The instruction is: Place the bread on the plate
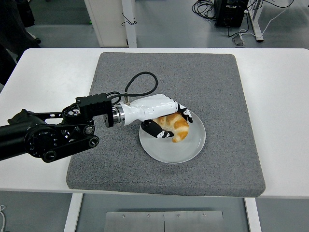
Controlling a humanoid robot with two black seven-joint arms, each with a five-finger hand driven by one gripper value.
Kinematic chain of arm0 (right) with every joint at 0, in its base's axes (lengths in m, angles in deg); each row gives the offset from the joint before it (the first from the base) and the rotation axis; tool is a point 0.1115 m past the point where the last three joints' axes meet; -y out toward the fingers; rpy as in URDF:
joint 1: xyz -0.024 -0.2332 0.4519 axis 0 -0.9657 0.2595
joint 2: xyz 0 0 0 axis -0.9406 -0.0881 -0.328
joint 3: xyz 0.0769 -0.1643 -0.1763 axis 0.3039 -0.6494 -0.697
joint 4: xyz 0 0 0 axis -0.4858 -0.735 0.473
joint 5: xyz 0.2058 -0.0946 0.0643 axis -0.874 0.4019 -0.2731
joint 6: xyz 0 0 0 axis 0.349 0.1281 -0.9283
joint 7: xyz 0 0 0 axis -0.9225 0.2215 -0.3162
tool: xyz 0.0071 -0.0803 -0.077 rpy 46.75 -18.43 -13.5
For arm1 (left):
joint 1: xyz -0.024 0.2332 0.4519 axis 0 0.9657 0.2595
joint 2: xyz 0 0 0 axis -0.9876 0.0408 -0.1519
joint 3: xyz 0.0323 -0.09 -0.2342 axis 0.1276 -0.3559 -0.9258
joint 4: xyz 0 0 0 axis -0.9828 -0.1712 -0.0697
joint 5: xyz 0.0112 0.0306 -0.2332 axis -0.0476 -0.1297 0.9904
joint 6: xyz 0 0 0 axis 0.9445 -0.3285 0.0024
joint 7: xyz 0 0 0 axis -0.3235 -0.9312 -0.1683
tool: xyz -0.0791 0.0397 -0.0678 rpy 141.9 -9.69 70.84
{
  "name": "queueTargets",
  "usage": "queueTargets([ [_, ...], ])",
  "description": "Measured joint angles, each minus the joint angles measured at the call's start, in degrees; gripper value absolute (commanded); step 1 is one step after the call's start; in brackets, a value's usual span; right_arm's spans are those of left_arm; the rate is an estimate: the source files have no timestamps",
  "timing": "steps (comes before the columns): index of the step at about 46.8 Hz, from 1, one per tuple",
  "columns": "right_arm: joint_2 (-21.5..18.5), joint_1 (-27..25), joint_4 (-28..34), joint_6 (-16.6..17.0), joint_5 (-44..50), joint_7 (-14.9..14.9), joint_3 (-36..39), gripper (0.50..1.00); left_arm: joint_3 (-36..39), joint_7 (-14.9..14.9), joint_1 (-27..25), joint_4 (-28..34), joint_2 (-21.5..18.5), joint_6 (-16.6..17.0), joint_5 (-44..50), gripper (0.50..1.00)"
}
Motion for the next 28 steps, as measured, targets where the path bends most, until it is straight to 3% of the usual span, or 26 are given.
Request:
queueTargets([
  [19, 0.0, 0.0, 0.0, 0.0, 0.0, 0.0, 0.0, 1.0, 0.0, -0.1, 1.2, -2.2, 1.5, 0.4, -0.2, 0.633],
  [28, 0.0, 0.0, 0.0, 0.0, 0.0, 0.0, 0.0, 1.0, 3.0, 0.0, 1.6, -2.8, 2.4, 2.6, -0.1, 0.633],
])
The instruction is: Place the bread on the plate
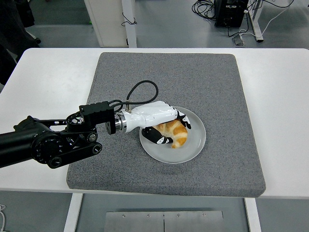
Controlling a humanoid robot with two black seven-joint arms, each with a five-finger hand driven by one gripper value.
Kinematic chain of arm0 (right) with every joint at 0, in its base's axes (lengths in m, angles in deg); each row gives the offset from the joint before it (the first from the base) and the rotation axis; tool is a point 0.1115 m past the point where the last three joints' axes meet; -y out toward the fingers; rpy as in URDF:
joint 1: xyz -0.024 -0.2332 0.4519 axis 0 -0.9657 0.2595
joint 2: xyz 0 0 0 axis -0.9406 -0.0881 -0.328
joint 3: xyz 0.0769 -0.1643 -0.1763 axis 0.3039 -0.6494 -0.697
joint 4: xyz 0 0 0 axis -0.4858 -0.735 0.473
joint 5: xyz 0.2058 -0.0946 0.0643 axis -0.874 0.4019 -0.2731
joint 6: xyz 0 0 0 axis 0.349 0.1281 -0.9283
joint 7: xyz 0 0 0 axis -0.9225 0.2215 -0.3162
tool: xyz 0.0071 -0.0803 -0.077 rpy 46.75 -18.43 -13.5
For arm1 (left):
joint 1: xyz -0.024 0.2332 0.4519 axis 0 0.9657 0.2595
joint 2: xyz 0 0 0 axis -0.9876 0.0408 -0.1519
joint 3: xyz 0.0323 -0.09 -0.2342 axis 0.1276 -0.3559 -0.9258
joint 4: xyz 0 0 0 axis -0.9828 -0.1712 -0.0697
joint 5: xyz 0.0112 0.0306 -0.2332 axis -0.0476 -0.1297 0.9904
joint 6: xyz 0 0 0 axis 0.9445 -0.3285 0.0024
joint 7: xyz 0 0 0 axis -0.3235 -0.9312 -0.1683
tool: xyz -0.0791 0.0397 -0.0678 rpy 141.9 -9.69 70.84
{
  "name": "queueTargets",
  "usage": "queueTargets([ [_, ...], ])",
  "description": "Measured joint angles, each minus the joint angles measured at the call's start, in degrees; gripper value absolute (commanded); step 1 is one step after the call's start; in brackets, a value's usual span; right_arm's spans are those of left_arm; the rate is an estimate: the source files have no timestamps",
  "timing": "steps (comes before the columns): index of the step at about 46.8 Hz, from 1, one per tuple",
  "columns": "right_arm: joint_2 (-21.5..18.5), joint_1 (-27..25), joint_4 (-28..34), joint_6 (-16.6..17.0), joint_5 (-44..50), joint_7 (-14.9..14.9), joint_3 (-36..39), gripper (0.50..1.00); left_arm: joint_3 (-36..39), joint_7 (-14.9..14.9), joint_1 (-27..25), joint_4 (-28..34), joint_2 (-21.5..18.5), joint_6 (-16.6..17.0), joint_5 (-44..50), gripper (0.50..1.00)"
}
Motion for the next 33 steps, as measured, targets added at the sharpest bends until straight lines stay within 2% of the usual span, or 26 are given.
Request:
queueTargets([
  [13, 0.0, 0.0, 0.0, 0.0, 0.0, 0.0, 0.0, 1.0, 1.0, 0.0, 0.8, -1.0, 1.5, 1.4, 0.2, 0.642],
  [16, 0.0, 0.0, 0.0, 0.0, 0.0, 0.0, 0.0, 1.0, 1.0, 0.0, 0.8, -1.1, 1.6, 1.4, 0.3, 0.707],
  [21, 0.0, 0.0, 0.0, 0.0, 0.0, 0.0, 0.0, 1.0, 1.0, 0.0, 0.8, -1.1, 1.6, 1.4, 1.0, 0.937],
  [25, 0.0, 0.0, 0.0, 0.0, 0.0, 0.0, 0.0, 1.0, 0.6, 0.0, 0.7, -1.1, 1.5, 1.3, 1.9, 0.963],
  [33, 0.0, 0.0, 0.0, 0.0, 0.0, 0.0, 0.0, 1.0, 0.2, -0.1, 0.0, -0.9, 0.9, 1.2, 4.9, 0.971],
])
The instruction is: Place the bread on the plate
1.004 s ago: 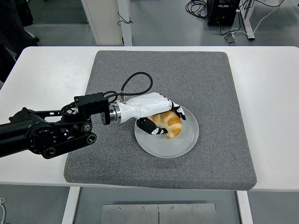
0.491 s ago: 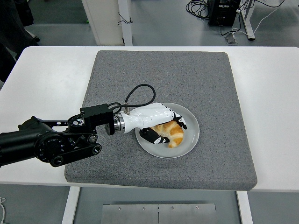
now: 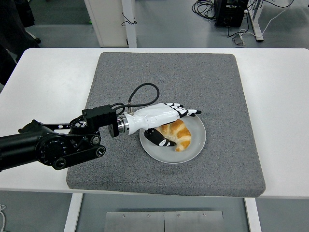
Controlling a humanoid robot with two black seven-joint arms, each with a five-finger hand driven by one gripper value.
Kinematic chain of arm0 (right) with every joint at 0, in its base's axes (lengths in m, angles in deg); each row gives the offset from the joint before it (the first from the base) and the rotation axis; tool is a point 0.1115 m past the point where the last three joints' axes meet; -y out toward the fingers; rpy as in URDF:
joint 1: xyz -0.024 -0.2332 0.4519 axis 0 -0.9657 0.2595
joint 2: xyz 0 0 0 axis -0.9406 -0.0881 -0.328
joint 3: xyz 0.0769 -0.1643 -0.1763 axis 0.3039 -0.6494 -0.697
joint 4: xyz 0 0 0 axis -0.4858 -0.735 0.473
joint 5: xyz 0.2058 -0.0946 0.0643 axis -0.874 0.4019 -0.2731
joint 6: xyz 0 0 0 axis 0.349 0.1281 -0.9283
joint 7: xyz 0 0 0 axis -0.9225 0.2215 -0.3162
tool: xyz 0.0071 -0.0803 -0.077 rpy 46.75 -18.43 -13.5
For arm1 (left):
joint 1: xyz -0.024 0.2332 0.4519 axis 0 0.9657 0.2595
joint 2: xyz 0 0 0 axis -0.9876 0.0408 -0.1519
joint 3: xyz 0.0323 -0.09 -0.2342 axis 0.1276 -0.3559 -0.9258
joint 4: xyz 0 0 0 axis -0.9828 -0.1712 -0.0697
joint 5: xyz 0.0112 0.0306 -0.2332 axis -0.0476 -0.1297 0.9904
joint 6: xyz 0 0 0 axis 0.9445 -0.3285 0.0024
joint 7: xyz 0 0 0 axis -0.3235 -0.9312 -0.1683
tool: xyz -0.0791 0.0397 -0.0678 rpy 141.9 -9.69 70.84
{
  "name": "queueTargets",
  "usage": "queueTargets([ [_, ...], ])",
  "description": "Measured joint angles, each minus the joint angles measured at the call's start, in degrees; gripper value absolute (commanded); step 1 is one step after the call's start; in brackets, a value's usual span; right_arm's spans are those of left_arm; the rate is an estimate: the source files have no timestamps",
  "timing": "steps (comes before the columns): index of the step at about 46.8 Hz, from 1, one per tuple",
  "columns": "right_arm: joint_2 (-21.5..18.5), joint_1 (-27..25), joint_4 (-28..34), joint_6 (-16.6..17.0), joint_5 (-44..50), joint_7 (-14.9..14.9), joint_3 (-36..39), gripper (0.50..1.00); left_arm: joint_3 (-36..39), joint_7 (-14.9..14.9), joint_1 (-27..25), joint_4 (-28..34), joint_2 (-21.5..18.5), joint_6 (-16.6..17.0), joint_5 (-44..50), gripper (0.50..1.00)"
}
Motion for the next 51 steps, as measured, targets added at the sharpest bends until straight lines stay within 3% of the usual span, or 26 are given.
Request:
queueTargets([
  [17, 0.0, 0.0, 0.0, 0.0, 0.0, 0.0, 0.0, 1.0, -1.0, -0.1, -0.6, 0.7, -0.3, -0.8, 6.0, 0.972],
  [33, 0.0, 0.0, 0.0, 0.0, 0.0, 0.0, 0.0, 1.0, -7.3, 0.0, -1.1, 1.1, -1.2, -7.9, 20.5, 0.972],
  [45, 0.0, 0.0, 0.0, 0.0, 0.0, 0.0, 0.0, 1.0, -8.9, 0.5, -0.2, 1.1, -2.6, -7.9, 27.0, 0.972],
  [51, 0.0, 0.0, 0.0, 0.0, 0.0, 0.0, 0.0, 1.0, -14.5, 0.5, 2.4, 1.0, -4.2, -7.8, 31.7, 0.972],
])
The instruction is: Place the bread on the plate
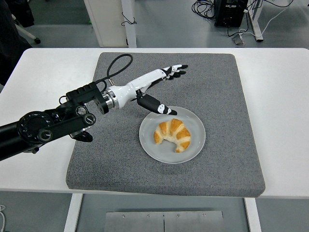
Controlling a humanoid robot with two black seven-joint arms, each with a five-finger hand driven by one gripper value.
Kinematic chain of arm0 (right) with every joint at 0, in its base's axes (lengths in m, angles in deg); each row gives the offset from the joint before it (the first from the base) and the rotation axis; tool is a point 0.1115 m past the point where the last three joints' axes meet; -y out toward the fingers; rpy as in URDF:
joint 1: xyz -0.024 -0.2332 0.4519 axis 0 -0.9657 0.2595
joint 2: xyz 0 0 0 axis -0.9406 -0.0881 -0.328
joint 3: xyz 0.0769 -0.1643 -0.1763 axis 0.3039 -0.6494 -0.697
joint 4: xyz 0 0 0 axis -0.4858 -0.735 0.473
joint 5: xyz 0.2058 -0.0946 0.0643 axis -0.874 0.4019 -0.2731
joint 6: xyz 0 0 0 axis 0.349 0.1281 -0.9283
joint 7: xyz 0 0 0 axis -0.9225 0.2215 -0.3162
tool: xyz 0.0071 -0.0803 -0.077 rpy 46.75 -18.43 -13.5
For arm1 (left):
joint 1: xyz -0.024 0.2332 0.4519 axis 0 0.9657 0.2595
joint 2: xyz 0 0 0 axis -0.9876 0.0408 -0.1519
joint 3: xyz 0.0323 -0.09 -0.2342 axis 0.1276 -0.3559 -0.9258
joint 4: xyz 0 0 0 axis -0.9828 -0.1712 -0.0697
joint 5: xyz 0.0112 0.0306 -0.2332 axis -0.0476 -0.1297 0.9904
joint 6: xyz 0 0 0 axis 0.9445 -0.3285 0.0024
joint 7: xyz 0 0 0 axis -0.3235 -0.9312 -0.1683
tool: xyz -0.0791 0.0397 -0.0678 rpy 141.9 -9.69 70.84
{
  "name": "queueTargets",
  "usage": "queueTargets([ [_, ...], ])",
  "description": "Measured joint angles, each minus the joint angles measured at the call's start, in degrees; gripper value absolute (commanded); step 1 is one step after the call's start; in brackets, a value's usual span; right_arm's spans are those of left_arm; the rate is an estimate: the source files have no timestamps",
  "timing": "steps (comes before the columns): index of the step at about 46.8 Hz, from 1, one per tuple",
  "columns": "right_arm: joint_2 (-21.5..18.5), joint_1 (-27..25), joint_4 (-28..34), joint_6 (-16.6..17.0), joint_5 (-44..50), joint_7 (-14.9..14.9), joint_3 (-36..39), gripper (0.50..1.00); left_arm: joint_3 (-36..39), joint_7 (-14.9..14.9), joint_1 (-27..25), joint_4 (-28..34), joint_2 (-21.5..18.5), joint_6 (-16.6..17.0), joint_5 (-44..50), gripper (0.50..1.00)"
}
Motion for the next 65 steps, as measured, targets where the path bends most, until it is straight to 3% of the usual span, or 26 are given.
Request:
queueTargets([
  [9, 0.0, 0.0, 0.0, 0.0, 0.0, 0.0, 0.0, 1.0, -9.5, -0.2, 4.2, -0.8, -0.9, 0.5, 8.2, 0.972],
  [18, 0.0, 0.0, 0.0, 0.0, 0.0, 0.0, 0.0, 1.0, -12.2, 0.4, 7.9, -2.1, -1.9, 1.6, 13.4, 0.972],
  [27, 0.0, 0.0, 0.0, 0.0, 0.0, 0.0, 0.0, 1.0, -16.6, 3.6, 10.5, -10.1, 0.7, 1.7, 19.7, 0.972],
  [39, 0.0, 0.0, 0.0, 0.0, 0.0, 0.0, 0.0, 1.0, -19.5, 5.1, 10.6, -17.9, 3.7, 1.4, 27.0, 0.972],
  [55, 0.0, 0.0, 0.0, 0.0, 0.0, 0.0, 0.0, 1.0, -24.4, 5.2, 8.3, -34.4, 11.5, -2.9, 36.7, 0.971],
  [65, 0.0, 1.6, -0.4, 0.2, 0.0, 0.0, 0.5, 1.0, -25.2, 5.4, 7.0, -40.1, 14.0, -9.0, 39.4, 0.972],
])
